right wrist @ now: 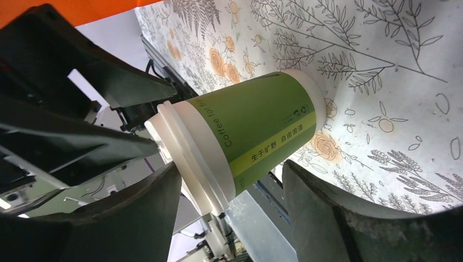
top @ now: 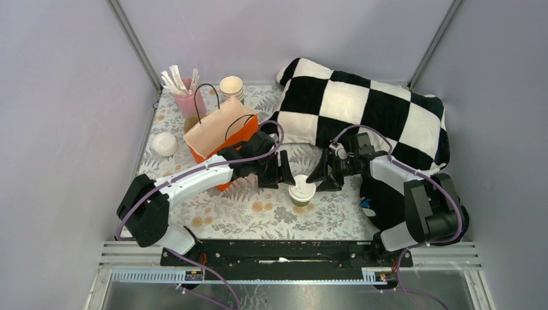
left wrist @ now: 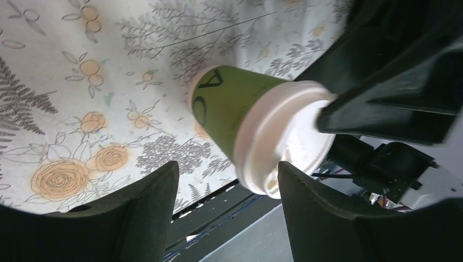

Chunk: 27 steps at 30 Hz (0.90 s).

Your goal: Pack the takeout coffee

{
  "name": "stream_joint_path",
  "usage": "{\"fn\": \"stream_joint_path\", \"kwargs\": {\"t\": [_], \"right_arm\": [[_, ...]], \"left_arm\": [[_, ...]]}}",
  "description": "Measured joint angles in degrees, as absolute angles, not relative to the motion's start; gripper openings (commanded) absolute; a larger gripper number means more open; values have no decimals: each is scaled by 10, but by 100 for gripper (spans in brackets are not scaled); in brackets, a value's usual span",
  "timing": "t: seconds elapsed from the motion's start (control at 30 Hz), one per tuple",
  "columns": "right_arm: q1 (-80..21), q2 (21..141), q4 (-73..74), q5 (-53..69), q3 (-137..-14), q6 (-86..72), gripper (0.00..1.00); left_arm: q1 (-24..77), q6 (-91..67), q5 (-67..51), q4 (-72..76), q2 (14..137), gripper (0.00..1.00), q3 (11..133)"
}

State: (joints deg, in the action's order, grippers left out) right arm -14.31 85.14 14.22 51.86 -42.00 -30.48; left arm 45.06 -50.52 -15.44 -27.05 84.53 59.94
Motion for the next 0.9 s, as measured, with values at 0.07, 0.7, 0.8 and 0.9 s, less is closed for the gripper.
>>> {"fn": "stream_joint_path", "kwargs": {"t": [0.07, 0.7, 0.8, 0.9], "right_arm": [[-144, 846, 140, 522, -417, -308, 74], [-361, 813, 523, 155, -750, -154, 100], [-420, 848, 561, 94, -778, -159, 100], [-459, 879, 582, 50, -801, -167, 100]], "left_arm": [[451, -504, -154, -273, 848, 67, 587], [451, -463, -130, -354, 693, 90, 689], [451, -461, -119, -362, 617, 90, 695], [451, -458, -105, -366, 566, 90, 707]]}}
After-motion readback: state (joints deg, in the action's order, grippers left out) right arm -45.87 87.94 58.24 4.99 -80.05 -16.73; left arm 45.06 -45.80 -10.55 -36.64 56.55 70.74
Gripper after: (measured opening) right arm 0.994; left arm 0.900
